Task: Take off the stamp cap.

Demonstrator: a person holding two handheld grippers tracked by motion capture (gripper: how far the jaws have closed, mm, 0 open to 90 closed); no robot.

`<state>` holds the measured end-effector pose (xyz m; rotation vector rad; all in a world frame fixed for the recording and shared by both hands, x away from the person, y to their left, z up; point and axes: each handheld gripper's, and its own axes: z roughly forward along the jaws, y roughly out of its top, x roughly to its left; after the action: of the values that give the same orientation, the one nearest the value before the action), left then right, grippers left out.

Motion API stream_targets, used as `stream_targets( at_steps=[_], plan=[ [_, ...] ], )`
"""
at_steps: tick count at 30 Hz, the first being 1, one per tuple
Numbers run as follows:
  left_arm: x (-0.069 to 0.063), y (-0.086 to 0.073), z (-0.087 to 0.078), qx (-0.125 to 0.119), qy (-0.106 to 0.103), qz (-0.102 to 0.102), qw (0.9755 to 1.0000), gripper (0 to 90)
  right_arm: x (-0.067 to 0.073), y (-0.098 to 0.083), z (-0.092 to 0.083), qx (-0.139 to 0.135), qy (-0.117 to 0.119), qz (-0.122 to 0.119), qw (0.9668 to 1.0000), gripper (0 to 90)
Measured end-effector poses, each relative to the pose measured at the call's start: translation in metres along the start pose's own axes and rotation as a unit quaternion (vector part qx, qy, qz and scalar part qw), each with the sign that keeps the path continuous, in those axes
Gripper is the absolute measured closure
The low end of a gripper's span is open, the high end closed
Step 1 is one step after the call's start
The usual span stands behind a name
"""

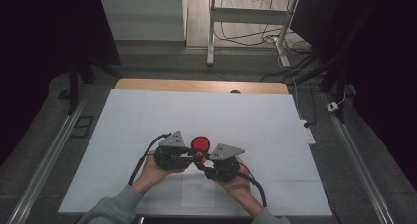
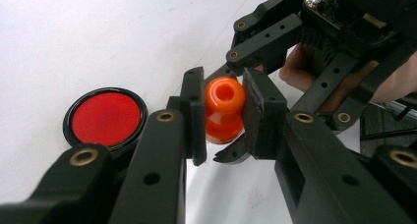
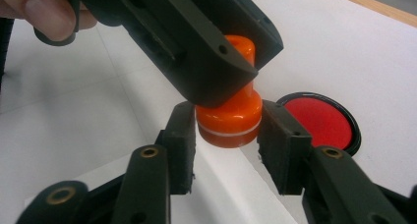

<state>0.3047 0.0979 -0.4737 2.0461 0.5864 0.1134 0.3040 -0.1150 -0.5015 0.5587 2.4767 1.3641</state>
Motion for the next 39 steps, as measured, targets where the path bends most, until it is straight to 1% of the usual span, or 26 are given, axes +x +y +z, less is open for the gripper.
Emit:
stream_targets(
  at_steps=[3, 11, 19, 21, 25, 32, 39],
  plan=[
    [0.0001, 0.0000, -0.0006, -0.001, 0.000, -0.001, 1.0000, 72.4, 0.0001, -0.0002, 0.0004, -0.002, 0.004, 0.002, 1.0000, 62.5],
    [0.0005, 0.0000, -0.0010, -0.001, -0.001, -0.001, 1.0000, 72.4, 0.0009, 0.0000, -0.0001, -0.002, 0.002, -0.003, 1.0000, 63.5],
    [0.0006, -0.0004, -0.0002, -0.001, -0.002, -0.001, 1.0000, 72.4, 0.0018, -0.0010, 0.0005, -0.005, 0.001, -0.002, 1.0000, 64.1],
    [0.0003, -0.0004, -0.0001, -0.001, -0.001, 0.000, 1.0000, 72.4, 0.0019, -0.0011, 0.0001, -0.002, -0.002, -0.005, 1.0000, 64.1],
    [0.0004, -0.0003, -0.0005, -0.003, -0.002, -0.002, 1.0000, 72.4, 0.0026, -0.0017, -0.0003, -0.008, -0.007, -0.009, 0.9999, 64.3],
    [0.0007, -0.0004, -0.0006, 0.000, -0.005, -0.004, 1.0000, 72.5, 0.0032, -0.0028, -0.0008, -0.007, -0.008, -0.021, 0.9997, 64.4],
    [0.0009, -0.0005, -0.0001, 0.003, -0.005, -0.004, 1.0000, 72.6, 0.0040, -0.0037, 0.0001, -0.007, -0.009, -0.024, 0.9996, 64.4]
  ],
)
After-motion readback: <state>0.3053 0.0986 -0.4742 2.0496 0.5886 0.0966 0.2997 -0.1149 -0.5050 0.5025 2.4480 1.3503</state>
